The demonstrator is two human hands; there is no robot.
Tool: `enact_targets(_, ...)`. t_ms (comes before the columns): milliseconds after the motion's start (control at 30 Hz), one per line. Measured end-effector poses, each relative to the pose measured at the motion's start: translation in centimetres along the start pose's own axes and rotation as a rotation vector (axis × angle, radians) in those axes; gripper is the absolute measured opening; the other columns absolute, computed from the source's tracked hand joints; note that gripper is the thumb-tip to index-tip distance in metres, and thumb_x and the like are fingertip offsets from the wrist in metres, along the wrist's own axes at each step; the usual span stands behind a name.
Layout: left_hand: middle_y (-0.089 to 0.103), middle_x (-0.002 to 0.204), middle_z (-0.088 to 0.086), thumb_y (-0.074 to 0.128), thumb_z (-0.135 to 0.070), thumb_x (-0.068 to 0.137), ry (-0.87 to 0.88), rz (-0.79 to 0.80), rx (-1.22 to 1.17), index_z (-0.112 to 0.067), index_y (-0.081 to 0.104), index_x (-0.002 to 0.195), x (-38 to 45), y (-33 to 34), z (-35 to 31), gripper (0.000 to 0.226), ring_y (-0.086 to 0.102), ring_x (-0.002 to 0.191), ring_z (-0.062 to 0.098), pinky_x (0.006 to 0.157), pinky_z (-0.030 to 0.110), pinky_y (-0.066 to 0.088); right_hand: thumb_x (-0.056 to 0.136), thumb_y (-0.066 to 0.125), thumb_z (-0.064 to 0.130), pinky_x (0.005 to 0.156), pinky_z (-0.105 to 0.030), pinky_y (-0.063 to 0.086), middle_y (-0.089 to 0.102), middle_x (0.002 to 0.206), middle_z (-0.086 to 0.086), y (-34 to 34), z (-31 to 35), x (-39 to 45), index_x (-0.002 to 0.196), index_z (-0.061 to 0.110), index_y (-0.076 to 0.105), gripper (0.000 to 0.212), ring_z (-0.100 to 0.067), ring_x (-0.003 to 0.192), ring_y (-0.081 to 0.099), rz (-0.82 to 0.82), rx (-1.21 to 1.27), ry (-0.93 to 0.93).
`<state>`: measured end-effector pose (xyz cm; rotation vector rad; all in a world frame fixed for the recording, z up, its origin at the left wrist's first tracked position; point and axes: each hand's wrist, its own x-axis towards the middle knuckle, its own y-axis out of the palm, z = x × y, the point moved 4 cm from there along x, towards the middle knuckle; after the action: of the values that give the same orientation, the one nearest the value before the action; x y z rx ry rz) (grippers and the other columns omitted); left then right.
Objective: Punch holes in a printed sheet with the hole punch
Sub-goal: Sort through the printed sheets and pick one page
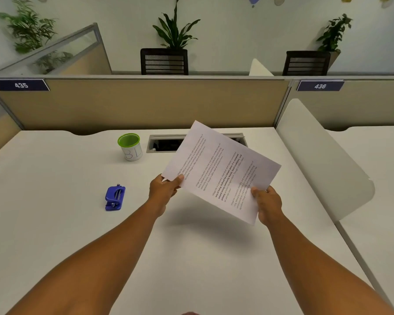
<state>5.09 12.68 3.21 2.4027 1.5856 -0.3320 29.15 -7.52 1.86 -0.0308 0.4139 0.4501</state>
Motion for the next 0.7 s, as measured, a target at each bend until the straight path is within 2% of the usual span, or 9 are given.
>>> enact_targets(133,0.068,0.117,0.000,0.073,-0.025,0.086,0.012,0.017,-0.049,-0.017,0.058,0.126,-0.4,1.2,0.0,0.044,0.068,0.101,0.019,0.081,0.028,0.055,0.089,0.058,0.000,0.096,-0.049,0.051,0.065,0.120,-0.013,0.5,-0.3,-0.4,0.118,0.008,0.059,0.030,-0.034,0.106,0.063,0.002,0.059,0.020)
enact_targets(300,0.071,0.113,0.000,0.072,-0.023,0.087,0.044,0.088,0.022,-0.022,0.062,0.108,-0.5,3.0,-0.3,0.024,0.069,0.098,0.017,0.077,0.026,0.058,0.089,0.058,-0.002,0.098,-0.053,0.049,0.064,0.123,-0.011,1.2,-0.6,-0.8,0.123,0.010,0.057,0.035,-0.034,0.111,0.061,0.087,0.121,0.051)
enact_targets(400,0.072,0.110,-0.002,0.071,-0.019,0.088,0.075,0.134,0.018,-0.022,0.063,0.110,-0.6,3.7,-0.7,0.024,0.071,0.094,0.014,0.070,0.021,0.058,0.087,0.062,-0.004,0.090,-0.049,0.053,0.065,0.121,-0.009,1.6,-0.7,-0.8,0.122,0.013,0.057,0.039,-0.032,0.109,0.062,0.155,0.130,0.070)
enact_targets(500,0.072,0.110,-0.005,0.069,-0.019,0.090,0.094,0.161,0.036,-0.019,0.063,0.117,-0.6,3.9,-1.1,0.027,0.070,0.097,0.014,0.071,0.022,0.058,0.081,0.067,-0.006,0.076,-0.041,0.056,0.067,0.119,-0.007,2.0,-1.0,-0.5,0.123,0.014,0.057,0.048,-0.031,0.107,0.064,0.236,0.119,0.108)
enact_targets(600,0.072,0.106,-0.006,0.067,-0.019,0.091,0.109,0.165,0.059,-0.027,0.063,0.108,-0.5,4.2,-1.3,0.018,0.070,0.095,0.013,0.073,0.028,0.058,0.076,0.071,-0.006,0.070,-0.036,0.058,0.070,0.116,-0.007,2.3,-1.4,-0.4,0.119,0.016,0.058,0.050,-0.030,0.104,0.067,0.315,0.073,0.126)
enact_targets(700,0.071,0.107,-0.004,0.065,-0.020,0.093,0.110,0.159,0.089,-0.027,0.062,0.109,-0.2,4.2,-1.5,0.018,0.070,0.096,0.016,0.079,0.037,0.059,0.075,0.073,-0.005,0.068,-0.033,0.057,0.071,0.114,-0.007,2.3,-1.5,-0.2,0.116,0.017,0.060,0.048,-0.027,0.100,0.068,0.341,0.055,0.123)
